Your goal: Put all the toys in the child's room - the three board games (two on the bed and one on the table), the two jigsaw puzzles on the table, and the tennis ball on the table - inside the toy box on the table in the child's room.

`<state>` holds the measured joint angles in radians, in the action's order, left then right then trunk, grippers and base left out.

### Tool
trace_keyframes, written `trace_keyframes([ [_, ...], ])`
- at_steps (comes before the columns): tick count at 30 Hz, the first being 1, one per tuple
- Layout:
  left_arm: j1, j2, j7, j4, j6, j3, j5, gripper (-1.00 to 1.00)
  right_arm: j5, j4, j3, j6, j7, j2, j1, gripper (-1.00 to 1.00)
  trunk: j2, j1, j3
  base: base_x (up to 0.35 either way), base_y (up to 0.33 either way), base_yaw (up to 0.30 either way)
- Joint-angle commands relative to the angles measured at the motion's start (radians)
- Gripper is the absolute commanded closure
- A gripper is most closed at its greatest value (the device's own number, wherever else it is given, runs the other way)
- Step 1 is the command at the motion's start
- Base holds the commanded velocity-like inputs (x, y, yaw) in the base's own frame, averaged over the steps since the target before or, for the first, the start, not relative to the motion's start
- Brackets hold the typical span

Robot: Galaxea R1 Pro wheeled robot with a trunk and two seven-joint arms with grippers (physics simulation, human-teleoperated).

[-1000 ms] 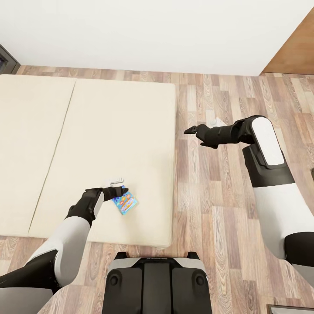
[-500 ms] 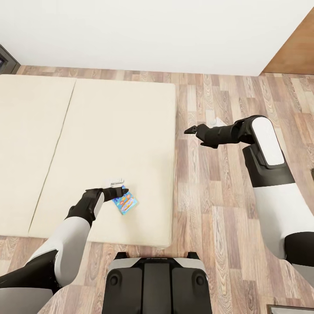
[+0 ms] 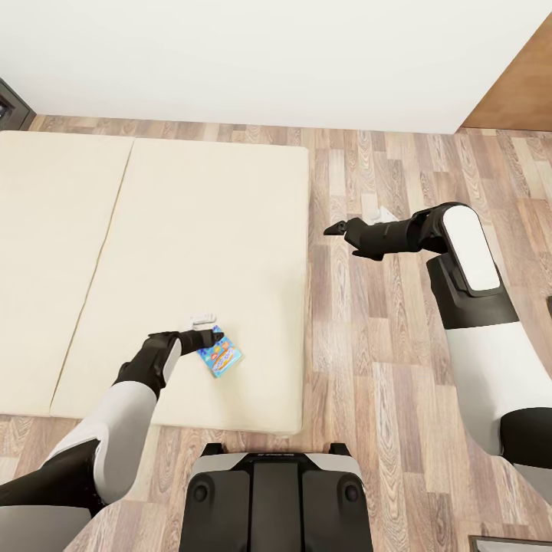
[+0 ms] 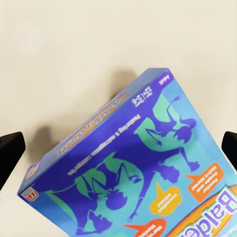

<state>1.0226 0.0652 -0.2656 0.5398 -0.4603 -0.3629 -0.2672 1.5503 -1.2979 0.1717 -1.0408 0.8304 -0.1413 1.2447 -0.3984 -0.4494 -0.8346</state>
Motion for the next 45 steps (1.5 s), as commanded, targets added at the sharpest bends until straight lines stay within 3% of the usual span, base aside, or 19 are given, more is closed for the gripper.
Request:
trace_keyframes([
  [1,0.001,0.001,-0.008,0.001,-0.005,-0.008,-0.011,-1.0,0.009,0.0,0.002,-0.001,0.01,-0.001,0.001,-1.0,-0.002,-0.001,-0.001,0.0,0.0,0.0],
  [37,0.001,-0.001,-0.009,-0.003,-0.003,-0.007,-0.011,-1.0,0.01,-0.001,0.002,0.0,0.01,0.0,0.001,-1.0,-0.002,-0.001,-0.019,0.0,0.0,0.0],
  [45,0.001,-0.001,-0.009,-0.003,-0.003,-0.007,-0.01,-1.0,0.01,-0.001,0.002,0.0,0.01,0.0,0.001,-1.0,-0.002,-0.001,-0.019,0.0,-0.172,0.0],
])
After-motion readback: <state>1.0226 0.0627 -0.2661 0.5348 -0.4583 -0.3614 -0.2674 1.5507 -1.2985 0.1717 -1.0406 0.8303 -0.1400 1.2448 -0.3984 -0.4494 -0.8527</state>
